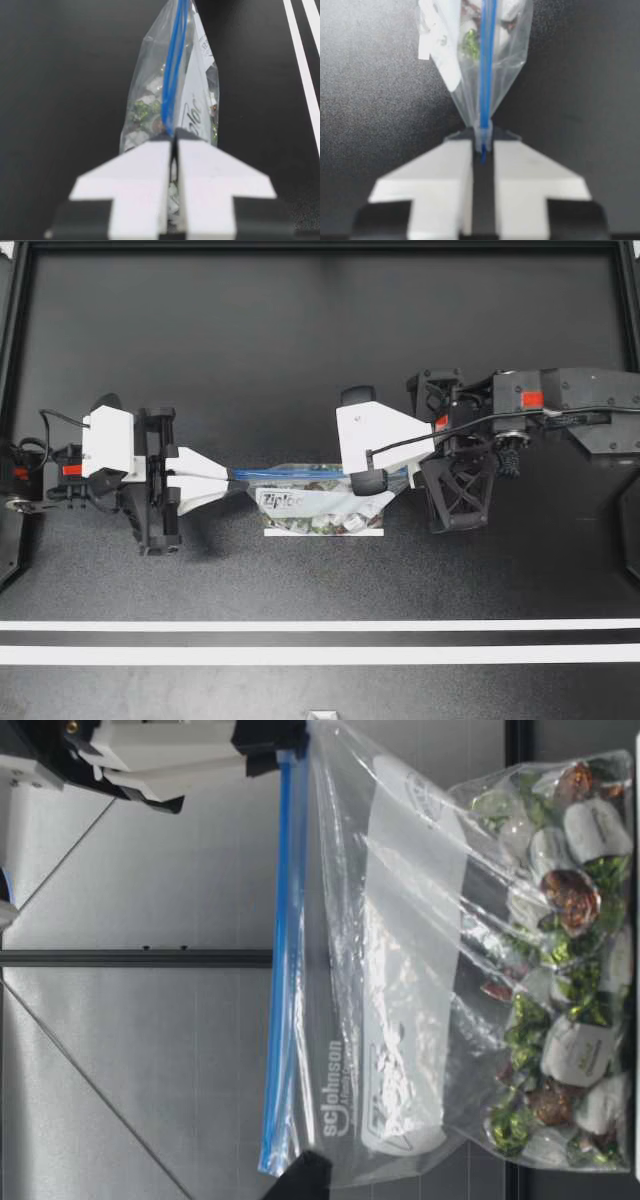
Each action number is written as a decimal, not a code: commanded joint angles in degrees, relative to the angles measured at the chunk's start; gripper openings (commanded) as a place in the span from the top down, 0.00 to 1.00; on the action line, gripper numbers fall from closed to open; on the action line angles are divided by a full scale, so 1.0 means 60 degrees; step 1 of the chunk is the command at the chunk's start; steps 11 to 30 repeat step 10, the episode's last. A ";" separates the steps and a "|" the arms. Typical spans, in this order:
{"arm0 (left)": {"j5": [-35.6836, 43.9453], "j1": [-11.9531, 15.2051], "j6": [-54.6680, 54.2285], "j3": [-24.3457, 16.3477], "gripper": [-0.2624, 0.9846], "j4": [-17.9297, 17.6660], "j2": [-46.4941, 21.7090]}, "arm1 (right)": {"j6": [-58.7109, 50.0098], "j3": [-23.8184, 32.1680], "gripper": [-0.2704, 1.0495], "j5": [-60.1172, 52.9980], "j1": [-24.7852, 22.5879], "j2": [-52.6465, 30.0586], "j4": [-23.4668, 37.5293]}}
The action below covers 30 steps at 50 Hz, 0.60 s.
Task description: Slide open the ziploc bag.
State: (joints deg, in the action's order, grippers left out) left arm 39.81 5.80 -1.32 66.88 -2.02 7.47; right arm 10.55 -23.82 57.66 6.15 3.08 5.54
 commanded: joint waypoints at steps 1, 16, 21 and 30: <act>0.0029 0.0000 0.0015 -0.0088 0.94 -0.0015 0.0103 | -0.0029 0.0044 0.90 -0.0029 0.0132 0.0278 0.0029; 0.0029 -0.0015 0.0029 -0.0088 0.94 0.0015 0.0103 | -0.0044 0.0029 0.90 -0.0322 0.0132 0.0205 -0.0059; 0.0029 -0.0015 0.0029 -0.0088 0.94 0.0015 0.0103 | -0.0044 0.0029 0.90 -0.0322 0.0132 0.0205 -0.0059; 0.0029 -0.0015 0.0029 -0.0088 0.94 0.0015 0.0103 | -0.0044 0.0029 0.90 -0.0322 0.0132 0.0205 -0.0059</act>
